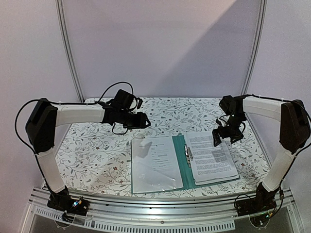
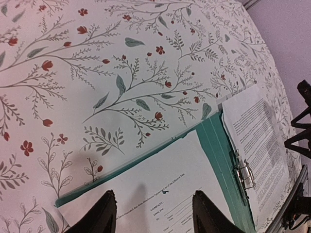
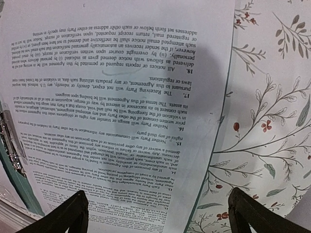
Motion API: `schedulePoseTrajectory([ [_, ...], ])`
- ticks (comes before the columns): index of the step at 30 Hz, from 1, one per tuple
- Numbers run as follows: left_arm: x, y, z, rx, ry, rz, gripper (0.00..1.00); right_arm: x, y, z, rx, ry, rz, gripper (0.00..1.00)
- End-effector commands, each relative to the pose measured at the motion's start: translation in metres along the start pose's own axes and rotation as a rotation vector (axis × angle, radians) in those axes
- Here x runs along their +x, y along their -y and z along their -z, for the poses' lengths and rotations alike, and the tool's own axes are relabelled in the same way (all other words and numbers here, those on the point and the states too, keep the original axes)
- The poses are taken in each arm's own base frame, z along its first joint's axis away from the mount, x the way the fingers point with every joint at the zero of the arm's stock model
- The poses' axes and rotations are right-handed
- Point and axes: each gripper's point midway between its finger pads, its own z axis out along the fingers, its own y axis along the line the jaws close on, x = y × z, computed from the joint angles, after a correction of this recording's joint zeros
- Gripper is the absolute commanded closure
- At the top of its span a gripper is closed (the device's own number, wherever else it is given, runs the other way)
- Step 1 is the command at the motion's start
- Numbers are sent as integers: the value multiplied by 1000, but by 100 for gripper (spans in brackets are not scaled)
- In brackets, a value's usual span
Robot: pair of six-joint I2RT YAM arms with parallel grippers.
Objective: Put the files into the folder
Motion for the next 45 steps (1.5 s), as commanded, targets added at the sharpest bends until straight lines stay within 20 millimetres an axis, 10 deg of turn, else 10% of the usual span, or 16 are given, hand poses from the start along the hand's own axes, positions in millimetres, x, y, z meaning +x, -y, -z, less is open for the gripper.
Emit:
schedulePoseTrajectory([
  [1, 10, -10, -9, -10, -33, 5, 46, -4, 3, 0, 32, 0, -1, 1],
  [10, 7, 28, 0, 79, 7, -123, 46, -30, 18, 33, 129, 142, -17, 1],
  [18, -18, 105, 64, 154, 299, -402, 43, -66, 48, 112, 270, 578, -128, 1],
  [20, -20, 114, 86, 146, 421, -450, 28, -69, 55, 121, 273, 747, -197, 1],
  [22, -21, 106, 93, 90, 493, -449, 1, -53, 68, 116, 289, 925, -247, 1],
  [27, -28, 90, 79, -40, 463, -404, 0, -27, 66, 112, 139, 1079, -293, 1],
  [45, -17, 116, 8, 89, 347, -235, 3, -11, -15, 30, -236, 655, -98, 2],
])
